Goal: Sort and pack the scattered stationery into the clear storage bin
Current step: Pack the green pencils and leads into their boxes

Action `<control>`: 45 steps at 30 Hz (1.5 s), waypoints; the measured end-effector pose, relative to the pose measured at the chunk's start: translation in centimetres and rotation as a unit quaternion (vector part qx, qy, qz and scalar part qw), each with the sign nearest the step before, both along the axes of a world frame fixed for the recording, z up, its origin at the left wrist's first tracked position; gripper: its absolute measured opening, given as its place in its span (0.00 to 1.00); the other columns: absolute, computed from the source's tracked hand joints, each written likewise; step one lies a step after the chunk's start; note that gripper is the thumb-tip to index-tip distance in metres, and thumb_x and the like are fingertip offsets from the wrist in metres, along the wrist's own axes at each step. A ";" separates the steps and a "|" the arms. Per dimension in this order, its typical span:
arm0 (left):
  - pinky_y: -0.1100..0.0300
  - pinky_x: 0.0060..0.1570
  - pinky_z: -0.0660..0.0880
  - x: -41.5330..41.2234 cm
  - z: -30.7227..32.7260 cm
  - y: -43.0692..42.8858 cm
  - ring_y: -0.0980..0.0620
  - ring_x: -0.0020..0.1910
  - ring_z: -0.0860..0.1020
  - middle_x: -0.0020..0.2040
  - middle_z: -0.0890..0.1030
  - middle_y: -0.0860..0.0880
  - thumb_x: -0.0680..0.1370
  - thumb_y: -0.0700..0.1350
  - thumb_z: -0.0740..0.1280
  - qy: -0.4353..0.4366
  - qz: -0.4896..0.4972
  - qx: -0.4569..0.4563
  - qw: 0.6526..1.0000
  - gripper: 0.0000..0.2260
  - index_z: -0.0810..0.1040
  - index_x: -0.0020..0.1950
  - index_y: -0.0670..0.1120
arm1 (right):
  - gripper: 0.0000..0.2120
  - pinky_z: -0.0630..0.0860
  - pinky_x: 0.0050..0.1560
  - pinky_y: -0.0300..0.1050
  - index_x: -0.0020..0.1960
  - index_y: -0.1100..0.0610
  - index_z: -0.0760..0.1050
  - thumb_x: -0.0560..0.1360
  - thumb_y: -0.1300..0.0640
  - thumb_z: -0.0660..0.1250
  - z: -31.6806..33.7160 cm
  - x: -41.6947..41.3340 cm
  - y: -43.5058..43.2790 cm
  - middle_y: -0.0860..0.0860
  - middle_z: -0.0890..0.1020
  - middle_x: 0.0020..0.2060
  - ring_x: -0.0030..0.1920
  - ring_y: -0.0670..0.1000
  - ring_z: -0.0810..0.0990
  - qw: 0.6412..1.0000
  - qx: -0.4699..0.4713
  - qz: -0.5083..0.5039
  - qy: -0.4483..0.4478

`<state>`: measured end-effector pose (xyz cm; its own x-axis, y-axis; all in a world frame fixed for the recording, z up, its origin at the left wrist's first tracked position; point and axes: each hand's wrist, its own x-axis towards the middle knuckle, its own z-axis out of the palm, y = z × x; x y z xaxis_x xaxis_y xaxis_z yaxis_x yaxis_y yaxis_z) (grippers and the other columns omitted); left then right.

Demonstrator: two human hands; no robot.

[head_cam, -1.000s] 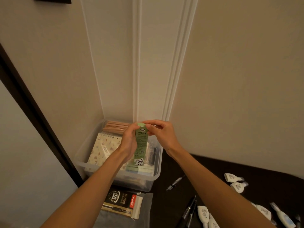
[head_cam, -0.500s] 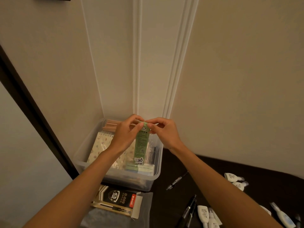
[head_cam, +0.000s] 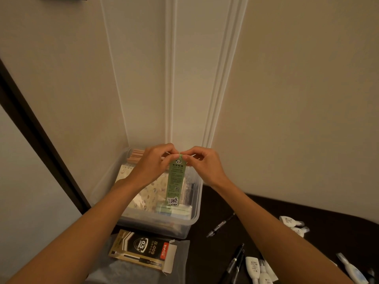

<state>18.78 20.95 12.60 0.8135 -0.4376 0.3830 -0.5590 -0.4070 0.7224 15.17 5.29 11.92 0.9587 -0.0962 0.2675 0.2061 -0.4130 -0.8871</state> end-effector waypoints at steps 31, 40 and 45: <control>0.52 0.57 0.76 -0.3 -5.2 -0.7 0.50 0.52 0.79 0.52 0.80 0.49 0.72 0.36 0.71 0.236 -0.007 0.068 0.969 0.18 0.75 0.61 0.44 | 0.13 0.80 0.40 0.38 0.37 0.56 0.69 0.75 0.70 0.63 -0.5 0.3 -0.4 0.51 0.78 0.40 0.34 0.46 0.80 0.996 0.073 -0.028 0.031; 0.64 0.28 0.61 1.6 -5.6 0.7 0.53 0.32 0.71 0.35 0.72 0.52 0.72 0.35 0.67 0.014 0.044 0.200 0.979 0.14 0.66 0.38 0.51 | 0.07 0.80 0.40 0.42 0.50 0.58 0.74 0.79 0.62 0.58 -0.1 1.2 -1.3 0.56 0.78 0.41 0.36 0.52 0.80 0.966 0.197 0.001 0.165; 0.60 0.38 0.66 1.7 -8.8 1.2 0.43 0.48 0.77 0.53 0.77 0.43 0.73 0.36 0.67 -0.049 -0.010 0.319 0.946 0.18 0.71 0.62 0.42 | 0.17 0.72 0.43 0.33 0.63 0.59 0.73 0.75 0.60 0.67 -4.0 1.4 -0.7 0.54 0.77 0.54 0.48 0.48 0.75 0.959 -0.168 0.072 0.218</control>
<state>20.43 22.12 3.84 0.7770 -0.6200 0.1090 -0.6228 -0.7320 0.2762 16.62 4.59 7.89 0.9833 0.0667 -0.1694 -0.0782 -0.6854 -0.7239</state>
